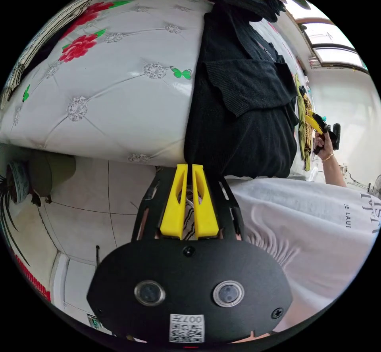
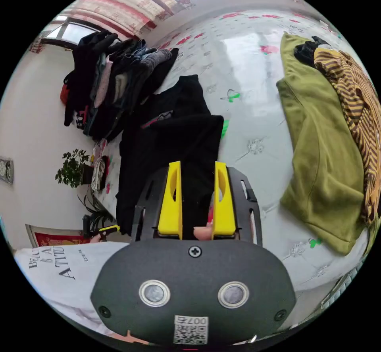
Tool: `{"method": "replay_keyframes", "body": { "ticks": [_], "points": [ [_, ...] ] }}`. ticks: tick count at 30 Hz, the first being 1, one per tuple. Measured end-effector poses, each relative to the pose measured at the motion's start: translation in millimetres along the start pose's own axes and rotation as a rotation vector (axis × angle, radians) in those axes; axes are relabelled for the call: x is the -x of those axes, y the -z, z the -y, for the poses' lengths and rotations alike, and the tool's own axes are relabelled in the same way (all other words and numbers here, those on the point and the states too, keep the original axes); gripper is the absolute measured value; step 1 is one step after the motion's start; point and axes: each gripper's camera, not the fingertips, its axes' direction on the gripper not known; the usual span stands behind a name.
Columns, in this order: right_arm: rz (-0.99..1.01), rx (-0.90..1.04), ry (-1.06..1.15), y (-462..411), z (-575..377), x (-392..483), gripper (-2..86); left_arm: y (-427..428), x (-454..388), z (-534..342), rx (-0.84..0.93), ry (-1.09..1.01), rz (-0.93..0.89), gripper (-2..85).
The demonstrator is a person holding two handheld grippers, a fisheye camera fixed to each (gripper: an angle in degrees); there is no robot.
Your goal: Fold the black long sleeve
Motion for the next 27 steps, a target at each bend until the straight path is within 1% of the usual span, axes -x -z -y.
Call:
{"method": "replay_keyframes", "body": {
  "ticks": [2, 4, 6, 8, 9, 11, 13, 16, 21, 24, 27],
  "points": [
    [-0.044, 0.064, 0.022, -8, -52, 12, 8.6, 4, -3, 6, 0.029, -0.047, -0.012, -0.5],
    [-0.129, 0.153, 0.02, -23, -114, 23, 9.4, 10, -2, 10, 0.042, -0.073, -0.038, -0.6],
    [-0.199, 0.206, 0.01, -35, -146, 27, 9.8, 17, 1, 14, 0.047, -0.089, -0.081, -0.6],
    [-0.271, 0.209, 0.013, -39, -159, 32, 9.9, 27, 7, 18, 0.051, -0.102, -0.123, -0.7],
    [-0.306, 0.158, 0.02, -34, -157, 36, 9.9, 28, 8, 20, 0.055, -0.104, -0.132, -0.7],
    [-0.291, 0.073, 0.014, -23, -139, 39, 9.7, 32, 13, 25, 0.067, -0.108, -0.125, -0.6],
    [-0.217, -0.032, 0.012, -8, -100, 41, 9.3, 31, 13, 29, 0.084, -0.117, -0.123, -0.6],
    [-0.187, -0.122, 0.046, 3, -48, 51, 8.7, 26, 5, 34, 0.112, -0.145, -0.083, -0.6],
    [-0.26, -0.15, 0.134, 3, 35, 75, 8.1, 21, -11, 33, 0.116, -0.188, -0.021, -0.6],
    [-0.341, -0.144, 0.164, -5, 85, 86, 7.8, 19, -11, 32, 0.1, -0.155, -0.028, -0.6],
    [-0.374, -0.106, 0.188, -20, 132, 92, 7.4, 19, -9, 32, 0.09, -0.105, -0.051, -0.6]
  ]
}}
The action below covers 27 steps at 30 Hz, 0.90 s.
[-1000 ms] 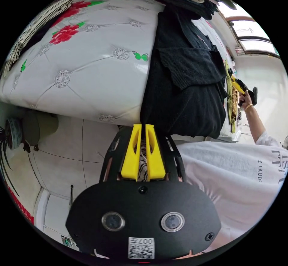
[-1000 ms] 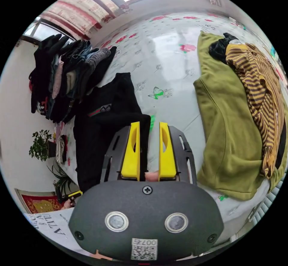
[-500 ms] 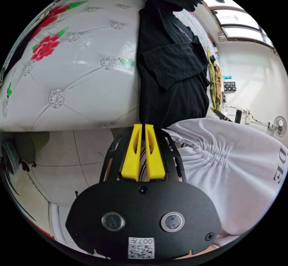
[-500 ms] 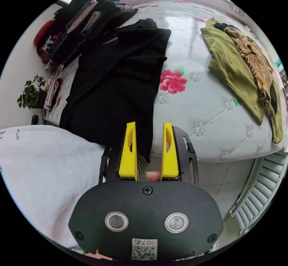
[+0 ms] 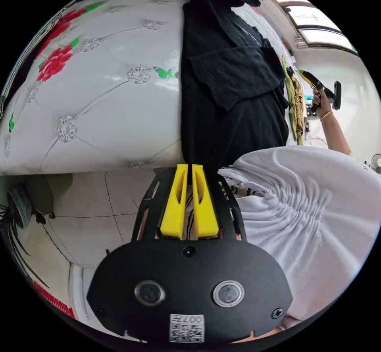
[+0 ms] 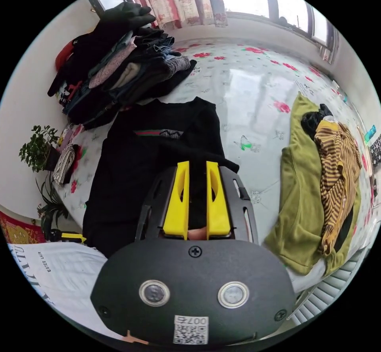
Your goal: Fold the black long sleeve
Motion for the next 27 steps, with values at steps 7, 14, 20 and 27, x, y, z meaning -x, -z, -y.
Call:
{"method": "replay_keyframes", "body": {
  "ticks": [7, 14, 20, 27],
  "points": [
    [-0.098, 0.111, 0.036, -68, 82, -7, 7.0, -3, -4, 11, 0.027, 0.076, -0.001, -0.6],
    [-0.233, 0.242, 0.185, -145, 109, 0, 5.8, -3, -7, 29, 0.131, 0.106, -0.009, -0.6],
    [-0.164, 0.161, -0.028, -116, 140, -87, 1.4, -5, -14, 42, 0.225, 0.069, 0.024, -0.6],
    [0.052, 0.044, -0.228, -59, 97, -135, 3.0, -6, -12, 35, 0.234, 0.057, 0.017, -0.6]
  ]
}}
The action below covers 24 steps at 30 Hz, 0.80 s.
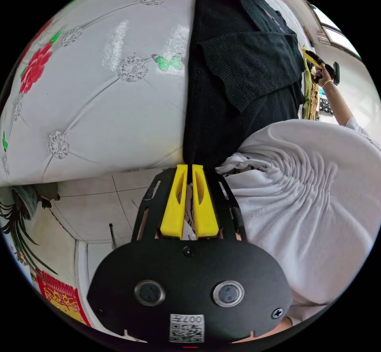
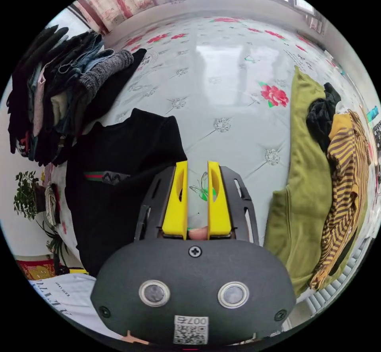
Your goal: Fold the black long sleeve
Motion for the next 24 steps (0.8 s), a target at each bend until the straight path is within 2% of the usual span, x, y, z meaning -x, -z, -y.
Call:
{"method": "replay_keyframes", "body": {
  "ticks": [2, 5, 13, 16, 18, 20, 22, 24],
  "points": [
    [0.086, -0.047, -0.007, 24, -39, -1, 3.4, -2, 1, -6, -0.013, -0.015, 0.007, -0.6],
    [0.197, -0.015, 0.031, 52, -121, 1, 4.3, -4, 4, -17, -0.046, -0.027, 0.003, -0.6],
    [0.094, 0.32, 0.136, 76, -354, 22, 6.9, -4, 15, -47, -0.112, -0.141, -0.081, -0.7],
    [0.083, 0.405, 0.144, 59, -395, 36, 7.2, 1, 24, -55, -0.13, -0.175, -0.145, -0.7],
    [-0.001, 0.323, 0.155, 64, -407, 47, 6.6, 6, 29, -60, -0.153, -0.191, -0.184, -0.6],
    [-0.095, 0.329, 0.183, 63, -407, 55, 5.1, 13, 38, -63, -0.189, -0.2, -0.254, -0.7],
    [0.011, 0.365, 0.233, 69, -390, 55, 2.4, 20, 46, -64, -0.238, -0.202, -0.337, -0.7],
    [0.112, 0.302, 0.2, 86, -368, 45, 1.5, 32, 54, -62, -0.31, -0.199, -0.442, -0.7]
  ]
}}
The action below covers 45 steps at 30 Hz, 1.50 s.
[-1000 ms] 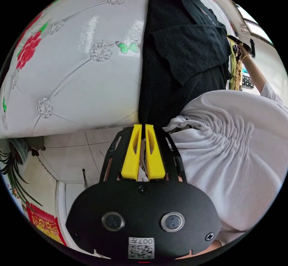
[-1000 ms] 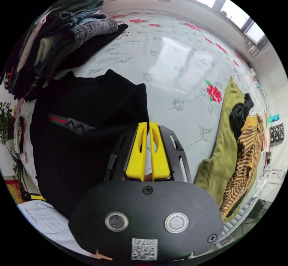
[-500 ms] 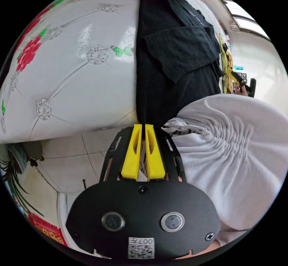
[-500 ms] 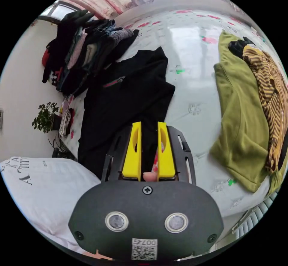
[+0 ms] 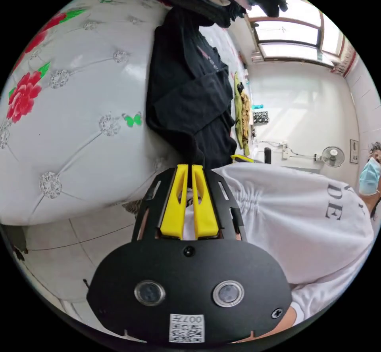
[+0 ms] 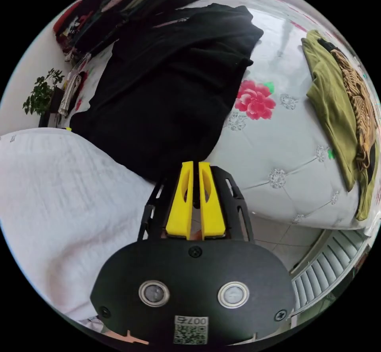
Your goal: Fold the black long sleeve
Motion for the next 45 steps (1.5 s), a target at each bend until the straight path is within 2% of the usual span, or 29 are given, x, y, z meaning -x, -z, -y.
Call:
{"method": "replay_keyframes", "body": {
  "ticks": [4, 7, 9, 11, 15, 17, 22, 24, 26, 28, 30, 33, 38, 41, 43, 45],
  "points": [
    [0.194, -0.302, -0.059, 83, 54, -35, 1.0, 29, 1, 42, -0.169, -0.031, -0.116, -0.6],
    [0.3, -0.473, -0.139, 126, 105, -57, 2.0, 55, 1, 86, -0.407, 0.046, -0.205, -0.1],
    [0.289, -0.542, -0.225, 138, 128, -65, 3.2, 65, -5, 109, -0.54, 0.076, -0.196, 0.9],
    [0.286, -0.553, -0.266, 142, 144, -69, 4.4, 67, -20, 131, -0.578, 0.096, -0.061, 4.4],
    [0.179, -0.455, -0.222, 119, 149, -63, 7.3, 56, -33, 137, -0.496, 0.036, 0.145, 6.7],
    [0.099, -0.387, -0.22, 100, 140, -64, 8.1, 38, -23, 126, -0.39, 0.038, 0.27, 7.2],
    [-0.006, -0.201, -0.195, 55, 126, -67, 9.3, -8, -3, 112, -0.184, 0.048, 0.33, 8.5],
    [-0.003, -0.143, -0.17, 42, 133, -65, 9.2, -29, -6, 117, -0.094, 0.019, 0.392, 8.4],
    [-0.024, -0.087, -0.152, 30, 142, -63, 8.7, -45, -19, 125, -0.056, -0.051, 0.528, 6.9],
    [-0.118, -0.04, -0.082, 29, 151, -56, 7.5, -53, -28, 133, -0.004, -0.123, 0.582, 5.2],
    [-0.107, -0.001, -0.024, 36, 152, -54, 5.7, -54, -31, 138, 0.045, -0.14, 0.59, 4.0],
    [-0.074, -0.034, 0.028, 59, 131, -55, 3.6, -42, -34, 128, 0.084, -0.174, 0.523, 2.7],
    [0.091, -0.015, -0.001, 92, 63, -71, 2.2, -7, -34, 55, 0.125, -0.185, 0.15, 1.8],
    [0.342, -0.07, -0.097, 117, 26, -96, 1.8, 19, -25, 19, 0.026, -0.146, -0.135, 1.6],
    [0.584, -0.185, -0.164, 145, 19, -122, 1.6, 37, -20, 16, -0.054, -0.12, -0.232, 1.5],
    [0.693, -0.27, -0.165, 166, 32, -133, 1.6, 51, -17, 28, -0.097, -0.101, -0.266, 1.6]
  ]
}}
